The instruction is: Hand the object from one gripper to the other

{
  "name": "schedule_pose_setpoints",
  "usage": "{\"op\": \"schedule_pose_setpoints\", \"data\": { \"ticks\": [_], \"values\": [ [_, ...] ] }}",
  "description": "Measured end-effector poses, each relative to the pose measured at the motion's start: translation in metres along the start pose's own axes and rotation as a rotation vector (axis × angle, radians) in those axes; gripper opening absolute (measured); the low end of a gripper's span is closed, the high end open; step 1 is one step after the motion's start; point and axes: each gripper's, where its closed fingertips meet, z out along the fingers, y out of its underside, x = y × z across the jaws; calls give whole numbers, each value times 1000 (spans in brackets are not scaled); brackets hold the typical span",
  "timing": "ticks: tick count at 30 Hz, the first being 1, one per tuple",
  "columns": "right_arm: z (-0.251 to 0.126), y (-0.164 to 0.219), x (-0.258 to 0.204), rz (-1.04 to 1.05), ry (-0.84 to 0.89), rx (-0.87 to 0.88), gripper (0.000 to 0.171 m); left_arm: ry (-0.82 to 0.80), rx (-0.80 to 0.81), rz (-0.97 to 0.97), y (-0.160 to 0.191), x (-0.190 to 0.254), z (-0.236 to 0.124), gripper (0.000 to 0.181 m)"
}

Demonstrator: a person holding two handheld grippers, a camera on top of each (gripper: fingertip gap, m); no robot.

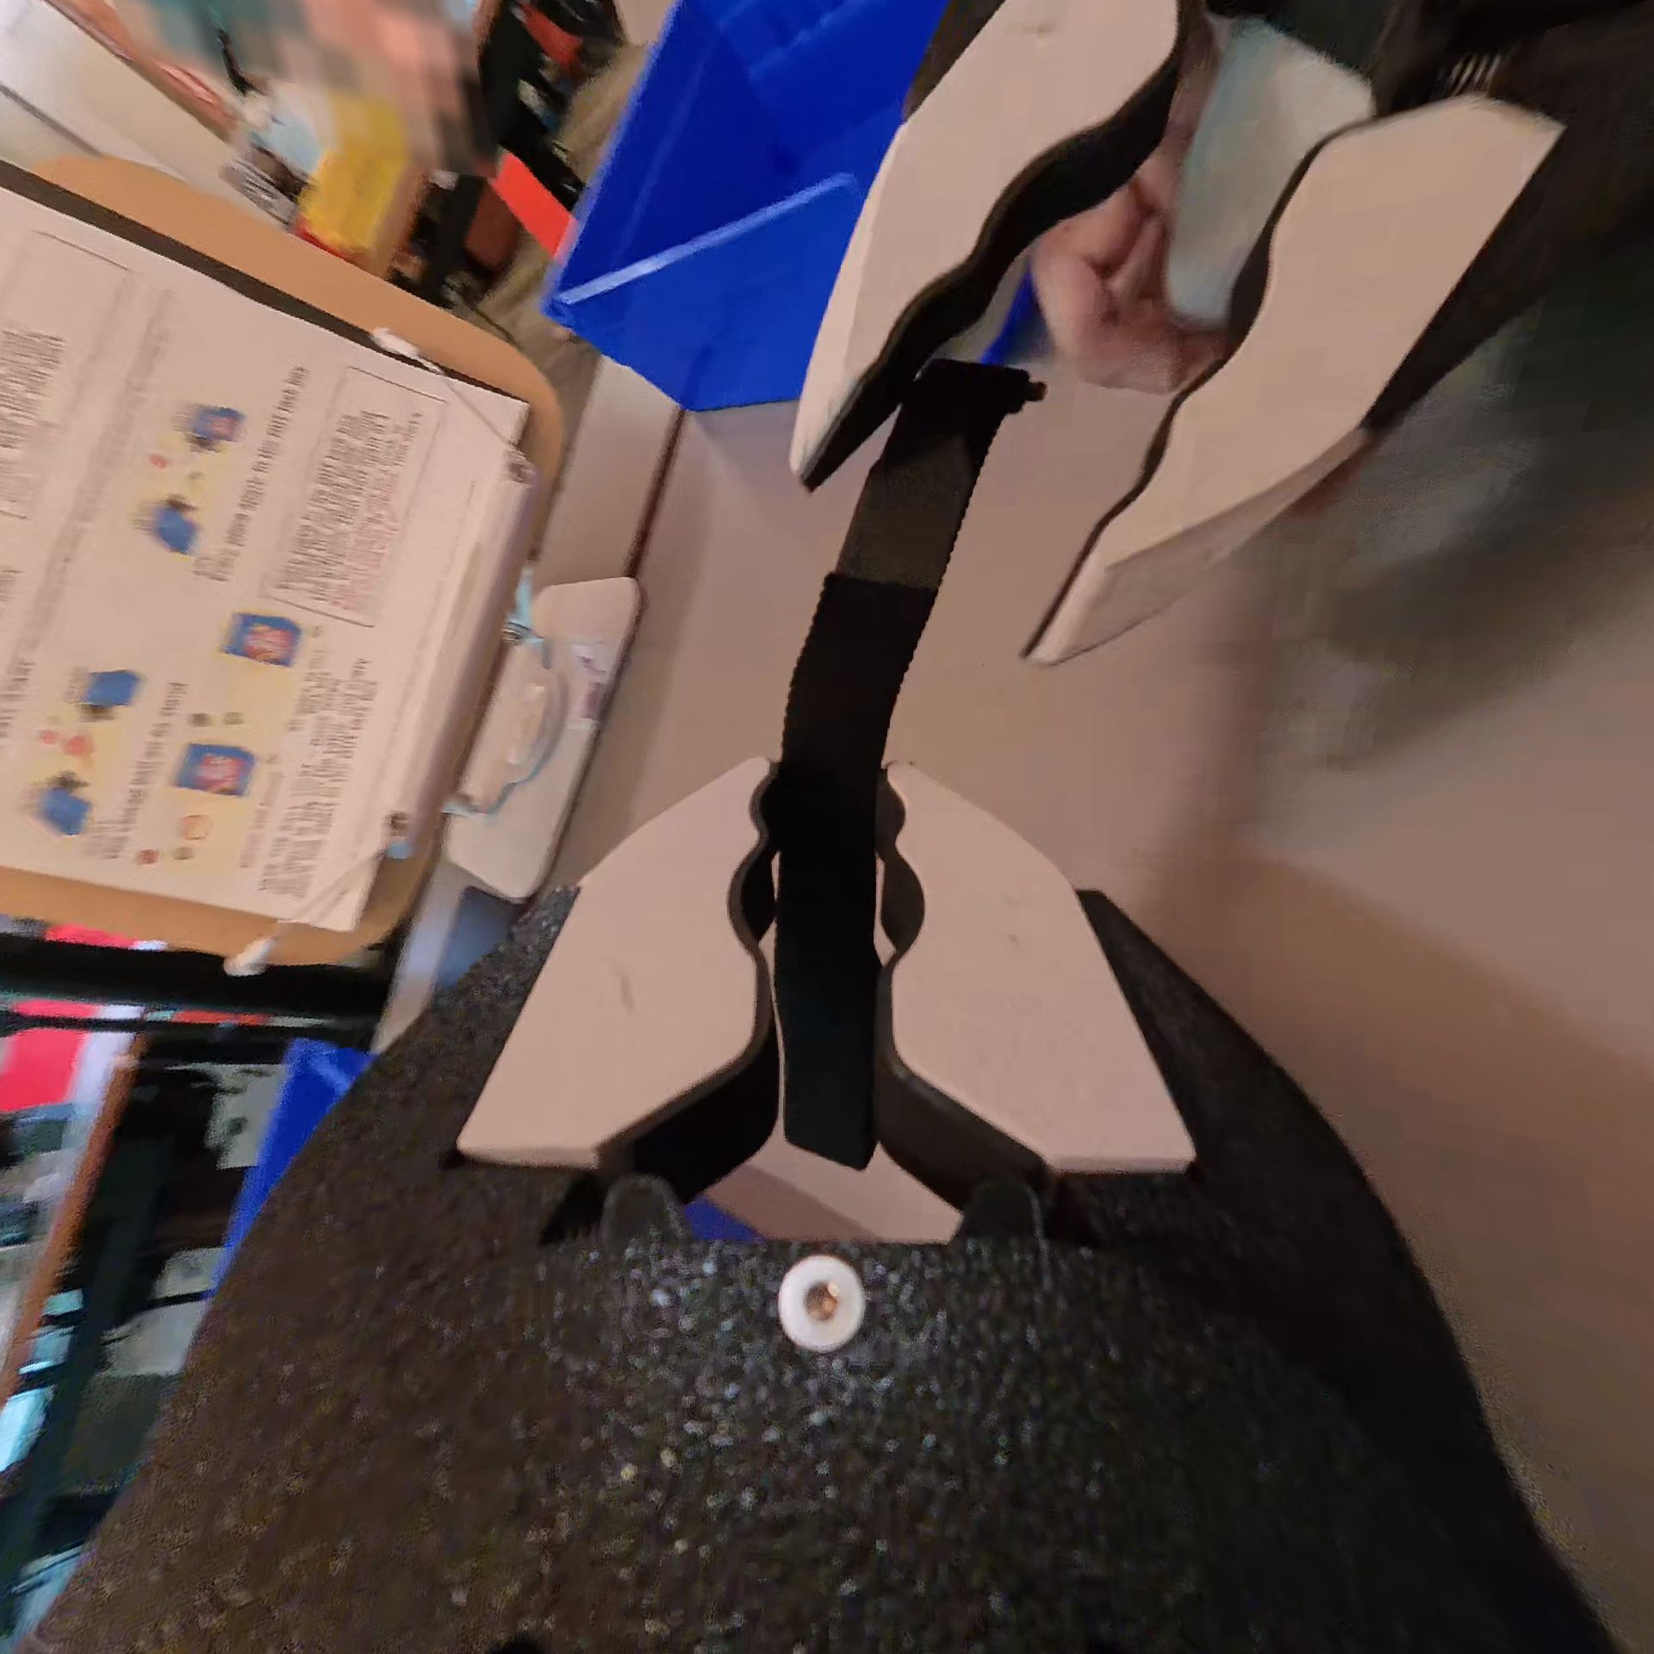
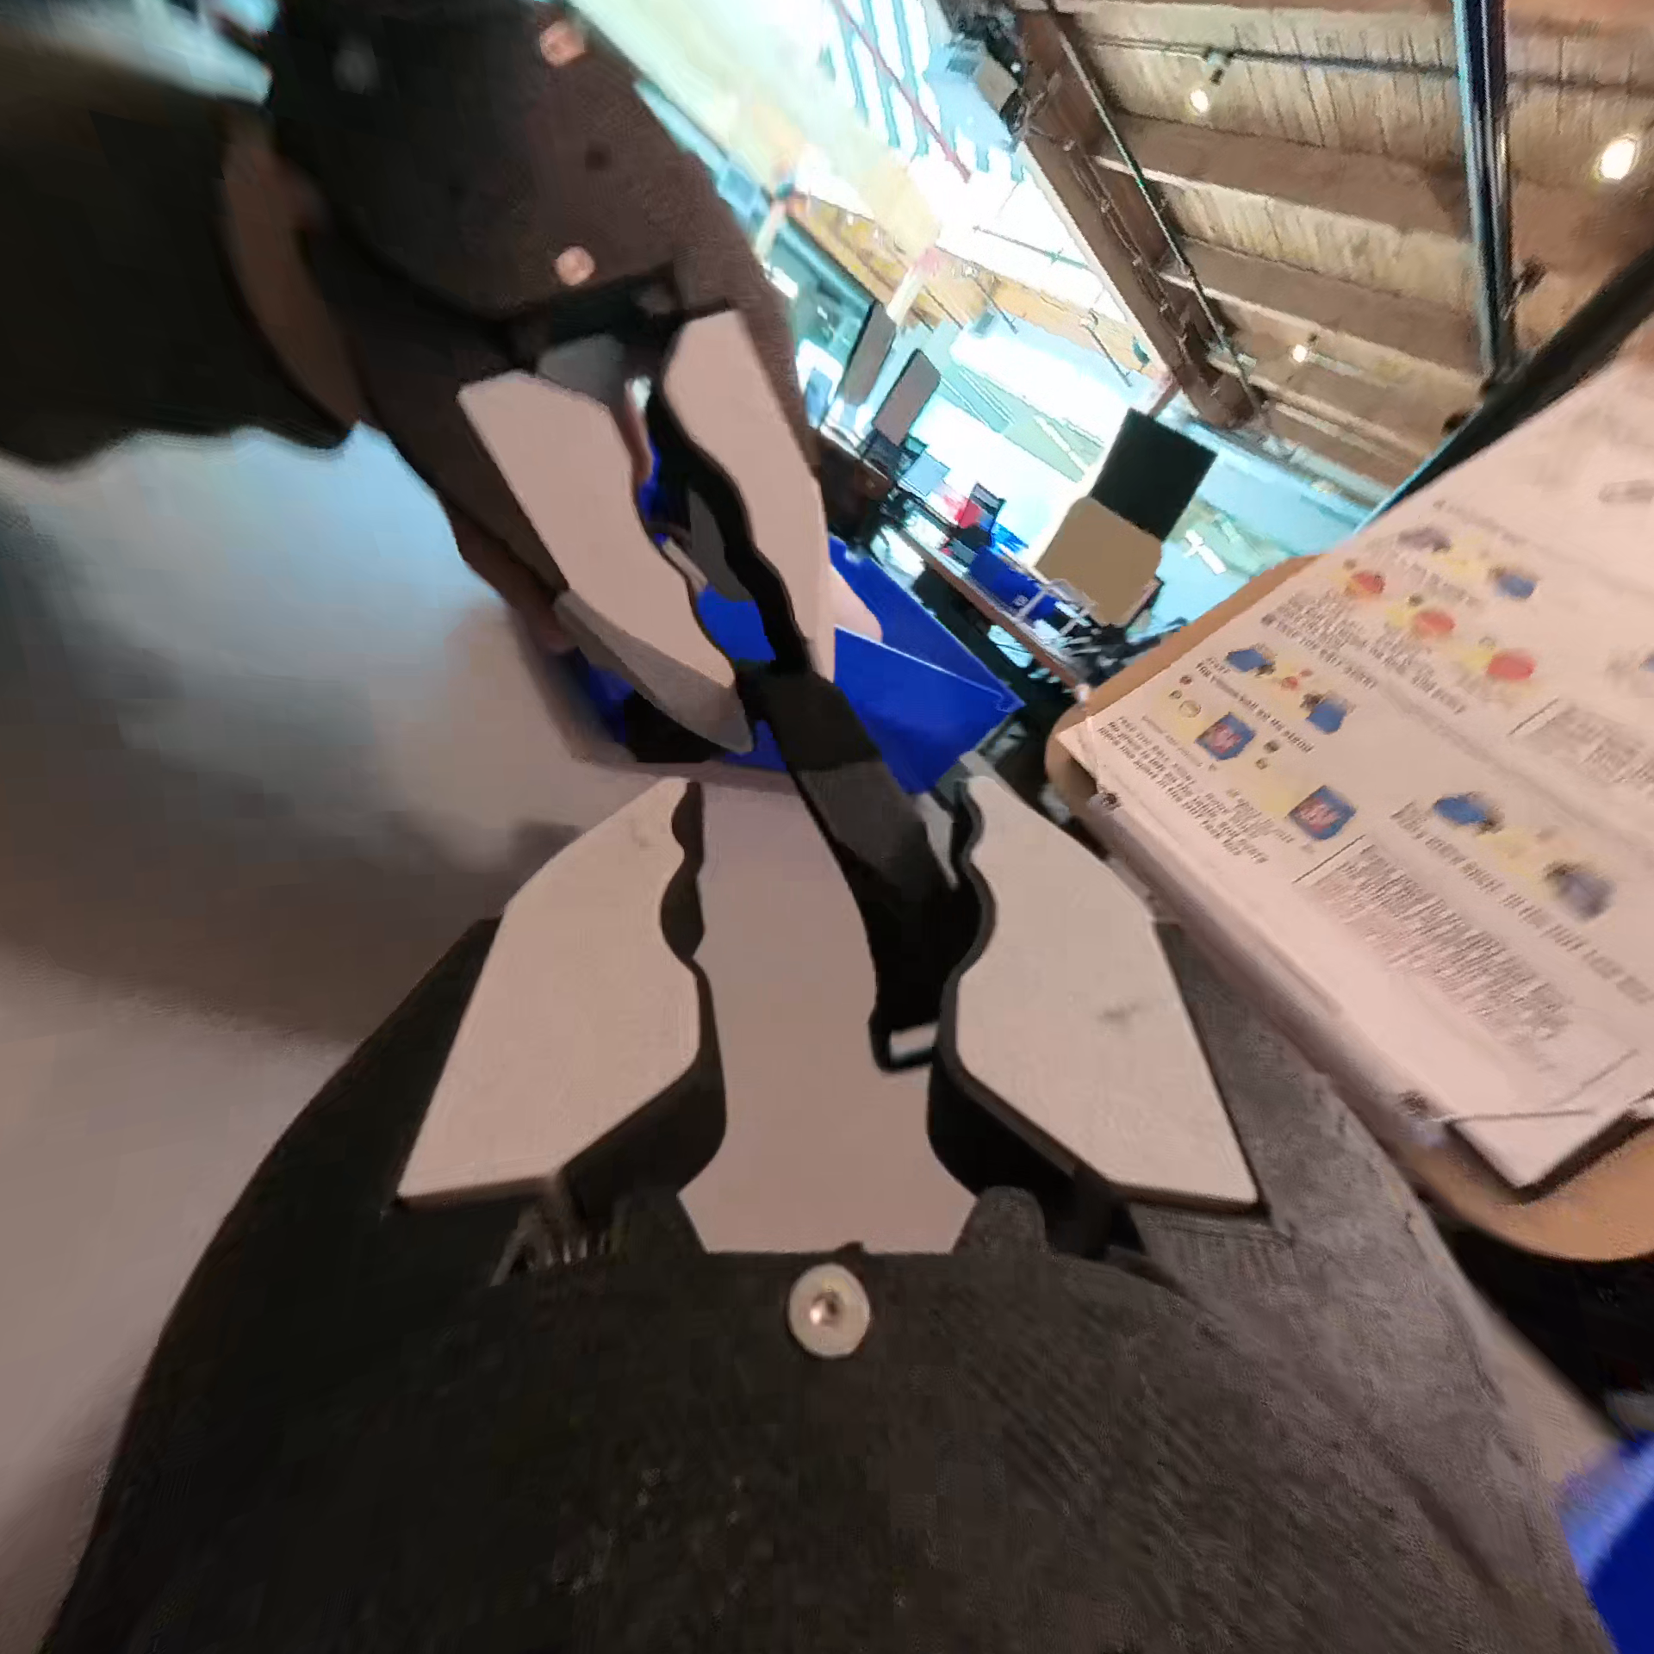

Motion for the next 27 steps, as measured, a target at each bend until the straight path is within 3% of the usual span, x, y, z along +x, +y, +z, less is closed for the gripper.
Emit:
{"op": "schedule_pose_setpoints", "data": {
  "ticks": [1, 4, 8, 10, 13, 14, 24, 27],
  "values": [
    [-2, -1, 3, 87, -14, 15, 62, -48, 19, 39, -2, -6, -2, 19],
    [-7, -5, 6, 315, -95, 58, 72, -177, 88, 249, -12, -15, -7, 19],
    [-15, -16, 14, 682, -226, 182, 59, -337, 108, 489, -21, -22, -10, 19],
    [-18, -14, 16, 777, -264, 199, 42, -389, 91, 540, -22, -24, -9, 19],
    [-18, -6, 20, 809, -238, 178, 9, -427, 77, 585, -22, -25, -7, 18],
    [-17, -2, 20, 797, -230, 155, 5, -438, 75, 592, -22, -25, -7, 18],
    [-17, 6, 12, 497, -198, 34, 3, -388, 99, 526, -20, -21, -2, 17],
    [-16, 9, 10, 588, -219, 38, 11, -447, 113, 558, -27, -23, -4, 11]
  ]
}}
